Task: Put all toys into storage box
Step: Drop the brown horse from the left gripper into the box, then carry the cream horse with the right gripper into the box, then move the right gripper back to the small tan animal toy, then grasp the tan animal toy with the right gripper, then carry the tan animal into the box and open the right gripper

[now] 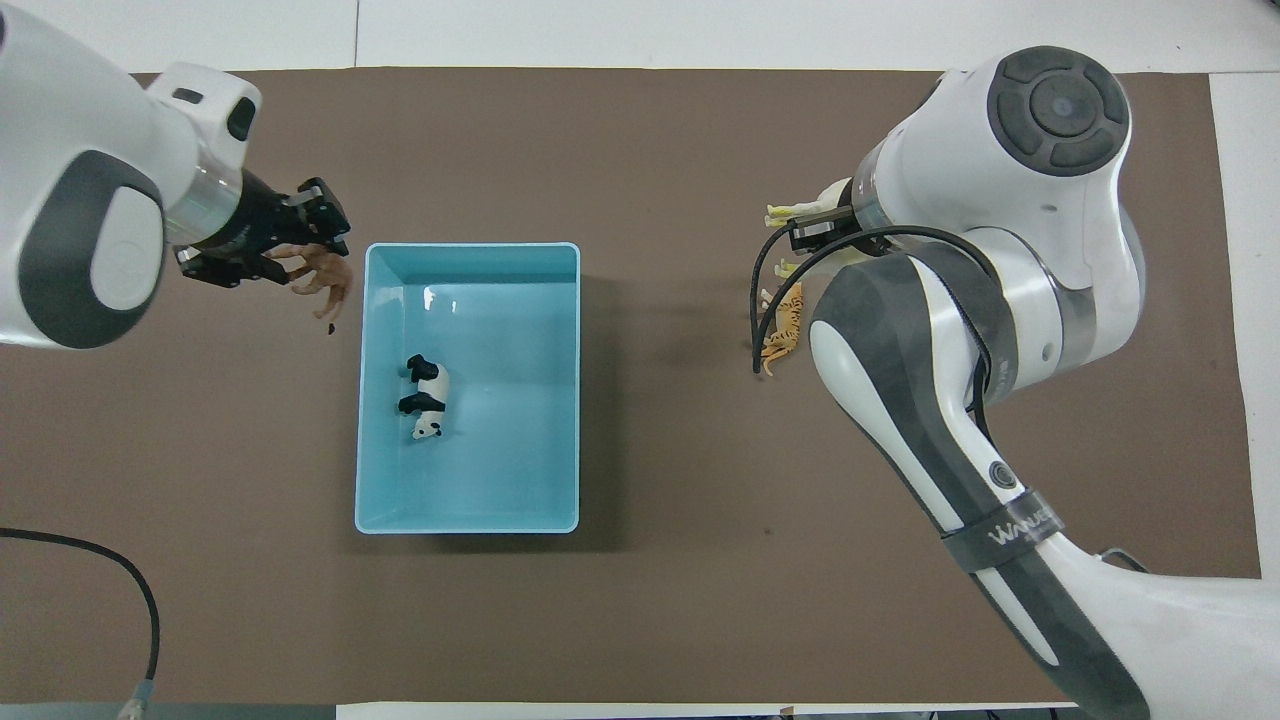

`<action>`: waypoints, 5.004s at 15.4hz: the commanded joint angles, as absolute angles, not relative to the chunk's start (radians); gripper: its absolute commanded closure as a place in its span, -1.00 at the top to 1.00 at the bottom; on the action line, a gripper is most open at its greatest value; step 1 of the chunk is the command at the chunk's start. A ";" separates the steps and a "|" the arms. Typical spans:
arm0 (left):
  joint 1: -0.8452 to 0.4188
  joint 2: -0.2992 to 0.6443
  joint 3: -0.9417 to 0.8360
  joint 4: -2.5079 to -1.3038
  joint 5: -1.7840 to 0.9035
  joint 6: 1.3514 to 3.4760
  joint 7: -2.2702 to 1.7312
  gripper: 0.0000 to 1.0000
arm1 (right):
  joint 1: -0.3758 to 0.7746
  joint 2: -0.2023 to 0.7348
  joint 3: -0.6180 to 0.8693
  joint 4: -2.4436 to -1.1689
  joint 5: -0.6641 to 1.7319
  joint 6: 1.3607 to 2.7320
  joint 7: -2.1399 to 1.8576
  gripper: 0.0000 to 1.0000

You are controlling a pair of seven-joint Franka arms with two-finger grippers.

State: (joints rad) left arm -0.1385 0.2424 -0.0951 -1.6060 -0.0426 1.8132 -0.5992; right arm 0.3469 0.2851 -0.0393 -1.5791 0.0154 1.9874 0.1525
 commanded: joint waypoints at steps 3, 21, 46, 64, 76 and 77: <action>-0.264 0.124 -0.081 -1.868 -0.060 1.887 -0.730 0.04 | 0.376 0.304 -0.040 -1.525 0.063 1.948 0.239 -1.00; -0.061 -0.091 -0.054 -1.758 0.037 1.526 -0.043 1.00 | 0.724 0.382 -0.038 -1.514 0.068 2.199 0.583 -1.00; -0.100 0.008 -0.003 -1.623 -0.010 1.491 -0.018 1.00 | 0.588 0.451 -0.097 -1.418 0.040 1.933 0.769 1.00; -0.100 -0.017 -0.006 -1.641 -0.012 1.520 -0.015 1.00 | 0.434 0.359 -0.095 -2.015 0.037 2.508 0.447 1.00; -0.087 -0.020 -0.005 -1.643 -0.012 1.520 -0.015 1.00 | 0.451 0.370 -0.094 -1.976 0.041 2.451 0.485 -1.00; -0.087 -0.020 -0.005 -1.643 -0.012 1.520 -0.015 1.00 | 0.451 0.370 -0.094 -1.956 0.041 2.432 0.486 -1.00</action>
State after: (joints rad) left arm -0.0915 -0.0037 -0.0061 -1.6332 -0.0032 1.5156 -0.0191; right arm 0.4534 0.3683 -0.0986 -1.9964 0.0487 2.4783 0.4640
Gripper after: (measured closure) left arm 0.000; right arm 0.802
